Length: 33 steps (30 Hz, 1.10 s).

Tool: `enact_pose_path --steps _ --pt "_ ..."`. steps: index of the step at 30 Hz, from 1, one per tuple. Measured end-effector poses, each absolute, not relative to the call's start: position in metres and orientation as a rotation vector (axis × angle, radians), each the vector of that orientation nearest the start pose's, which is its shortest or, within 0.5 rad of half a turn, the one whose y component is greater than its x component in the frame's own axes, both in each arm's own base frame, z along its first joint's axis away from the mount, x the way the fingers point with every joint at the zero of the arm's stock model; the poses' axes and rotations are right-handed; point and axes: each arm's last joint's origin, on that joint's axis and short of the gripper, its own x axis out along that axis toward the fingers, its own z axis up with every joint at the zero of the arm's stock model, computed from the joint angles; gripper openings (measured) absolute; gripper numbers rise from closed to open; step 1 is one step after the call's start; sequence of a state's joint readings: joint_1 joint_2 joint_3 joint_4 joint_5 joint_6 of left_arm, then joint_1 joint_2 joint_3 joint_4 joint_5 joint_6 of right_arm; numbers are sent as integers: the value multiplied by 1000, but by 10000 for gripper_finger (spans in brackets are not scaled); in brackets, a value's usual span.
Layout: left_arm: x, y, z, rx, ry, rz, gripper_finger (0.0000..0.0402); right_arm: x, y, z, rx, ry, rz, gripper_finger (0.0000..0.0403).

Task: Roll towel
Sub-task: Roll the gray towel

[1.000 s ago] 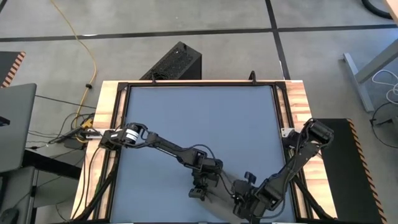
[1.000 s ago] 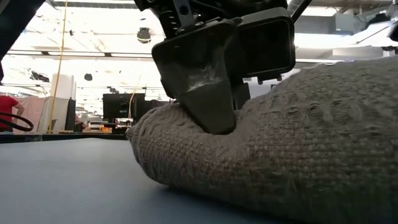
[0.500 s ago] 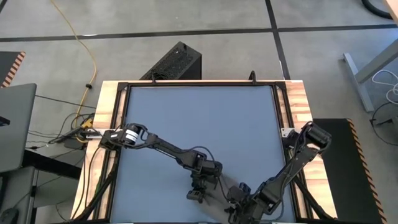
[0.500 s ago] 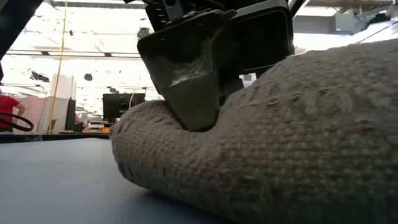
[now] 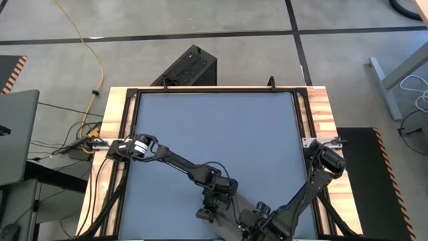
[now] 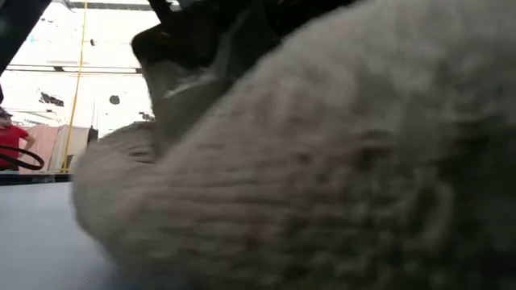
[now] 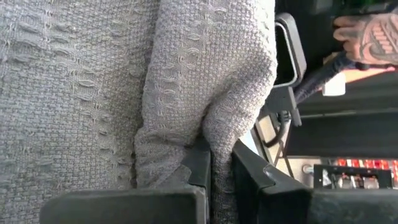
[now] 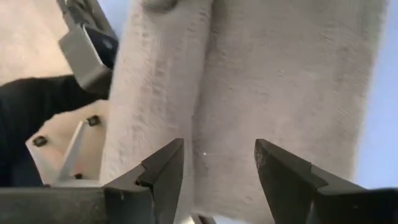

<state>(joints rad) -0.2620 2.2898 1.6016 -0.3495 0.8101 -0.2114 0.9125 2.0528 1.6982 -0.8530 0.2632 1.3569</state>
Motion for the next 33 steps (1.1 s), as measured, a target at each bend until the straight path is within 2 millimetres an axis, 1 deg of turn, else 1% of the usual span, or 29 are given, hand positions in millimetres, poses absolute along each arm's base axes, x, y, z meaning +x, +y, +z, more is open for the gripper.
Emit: enact_pose_path --steps 2,6,8,11,15,18,22,25,27,29,31,33 --pt "444 -143 117 -465 1148 -869 19 265 333 222 515 1155 -203 223" --pt "443 -144 117 -474 1156 -879 20 254 323 221 452 1237 -312 223" --pt "442 -147 117 -467 1156 -885 20 251 319 221 413 1255 -342 223" --pt "441 -150 117 -464 1159 -889 20 255 312 218 397 1259 -374 223" --pt "440 -153 117 -454 1161 -893 20 257 300 211 441 1268 -506 219" --pt "440 -153 117 -451 1159 -892 20 259 286 206 424 1285 -617 211" --pt "440 -154 117 -446 1156 -890 20 266 265 201 390 1302 -730 201" --pt "440 -154 117 -445 1157 -888 20 272 252 197 355 1364 -749 197" --pt "440 -154 117 -443 1158 -890 20 271 251 196 337 1449 -716 196" --pt "439 -154 117 -437 1155 -894 20 265 254 199 318 1502 -670 196" --pt "439 -154 117 -435 1152 -899 20 254 263 204 325 1526 -634 196" --pt "440 -153 117 -431 1146 -904 20 239 273 211 348 1538 -627 196"
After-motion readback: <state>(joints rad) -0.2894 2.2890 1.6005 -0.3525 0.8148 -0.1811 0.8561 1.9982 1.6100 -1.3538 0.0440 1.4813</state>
